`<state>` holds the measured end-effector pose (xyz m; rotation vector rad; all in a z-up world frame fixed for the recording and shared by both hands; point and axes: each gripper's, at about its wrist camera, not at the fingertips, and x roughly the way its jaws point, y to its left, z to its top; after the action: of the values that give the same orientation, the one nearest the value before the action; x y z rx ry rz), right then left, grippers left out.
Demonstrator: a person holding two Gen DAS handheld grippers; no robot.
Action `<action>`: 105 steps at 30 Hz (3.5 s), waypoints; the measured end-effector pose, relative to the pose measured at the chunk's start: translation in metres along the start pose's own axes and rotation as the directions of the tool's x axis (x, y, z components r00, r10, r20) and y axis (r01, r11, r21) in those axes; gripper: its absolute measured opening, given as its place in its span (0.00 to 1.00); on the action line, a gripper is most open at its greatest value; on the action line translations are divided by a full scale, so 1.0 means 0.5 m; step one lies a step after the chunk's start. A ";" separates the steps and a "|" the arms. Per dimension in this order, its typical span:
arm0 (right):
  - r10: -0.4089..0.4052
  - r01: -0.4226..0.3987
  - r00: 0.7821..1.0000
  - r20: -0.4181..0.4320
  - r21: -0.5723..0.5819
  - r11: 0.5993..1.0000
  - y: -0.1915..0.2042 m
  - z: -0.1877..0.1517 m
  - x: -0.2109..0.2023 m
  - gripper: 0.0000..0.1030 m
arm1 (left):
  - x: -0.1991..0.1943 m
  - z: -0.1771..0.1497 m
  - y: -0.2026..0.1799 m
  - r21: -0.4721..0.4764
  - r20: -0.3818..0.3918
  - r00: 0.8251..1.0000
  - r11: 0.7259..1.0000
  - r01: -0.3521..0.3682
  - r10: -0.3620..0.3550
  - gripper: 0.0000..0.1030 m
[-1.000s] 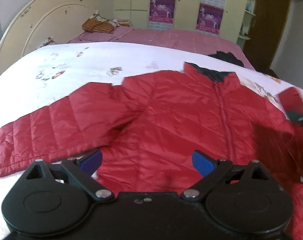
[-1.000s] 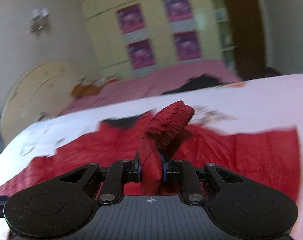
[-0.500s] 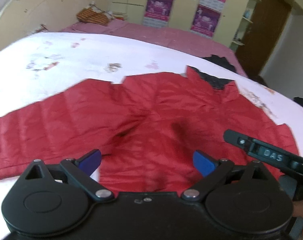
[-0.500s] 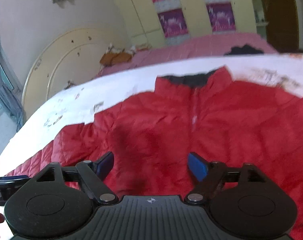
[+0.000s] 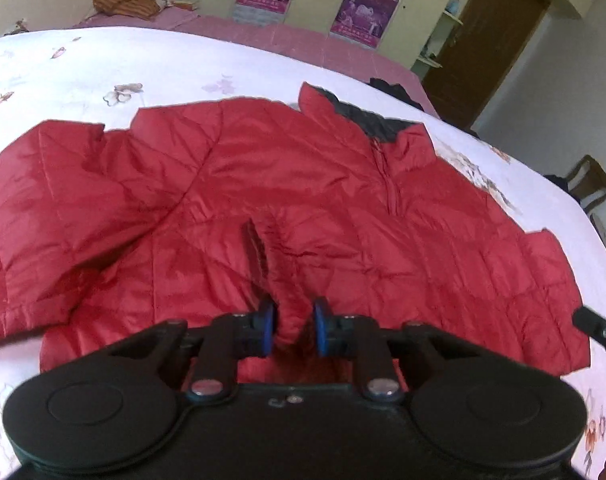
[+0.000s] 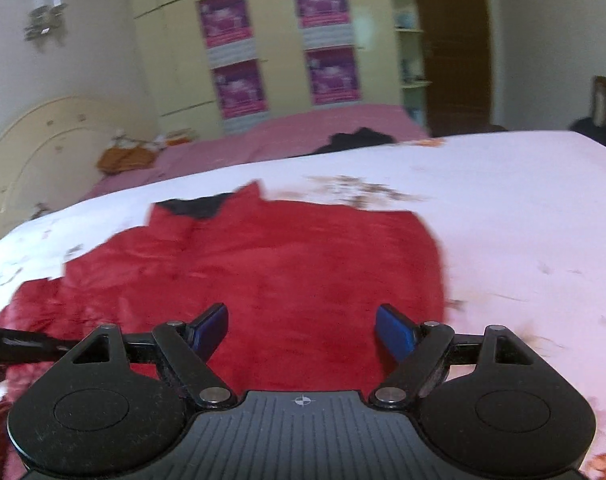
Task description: Fold large clothes
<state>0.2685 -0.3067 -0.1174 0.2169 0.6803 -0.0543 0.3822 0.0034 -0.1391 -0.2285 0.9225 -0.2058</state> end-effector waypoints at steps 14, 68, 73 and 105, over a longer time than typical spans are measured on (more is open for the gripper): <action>-0.094 0.101 0.991 -0.091 0.081 0.992 -0.118 0.072 0.166 0.77 | -0.002 0.012 0.061 -0.003 0.057 0.992 0.994 -0.111 0.111 0.15; 0.102 -0.169 0.972 -0.213 -0.324 0.931 0.296 -0.084 0.181 0.57 | -0.257 -0.085 0.263 -0.182 0.052 0.938 0.927 -0.328 0.342 0.62; 0.139 -0.188 0.973 -0.184 -0.282 0.941 0.306 -0.064 0.171 0.57 | -0.290 -0.108 0.311 -0.236 0.040 0.929 0.907 -0.348 0.367 0.63; 0.174 -0.249 0.958 -0.226 -0.365 0.897 0.432 -0.110 0.195 0.58 | -0.365 -0.190 0.603 -0.754 0.102 0.872 0.609 -0.246 0.478 0.61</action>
<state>0.3361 -0.0816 -0.1811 -0.0927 0.8376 0.3156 0.2221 0.3315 -0.1405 -0.7809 0.6855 0.6022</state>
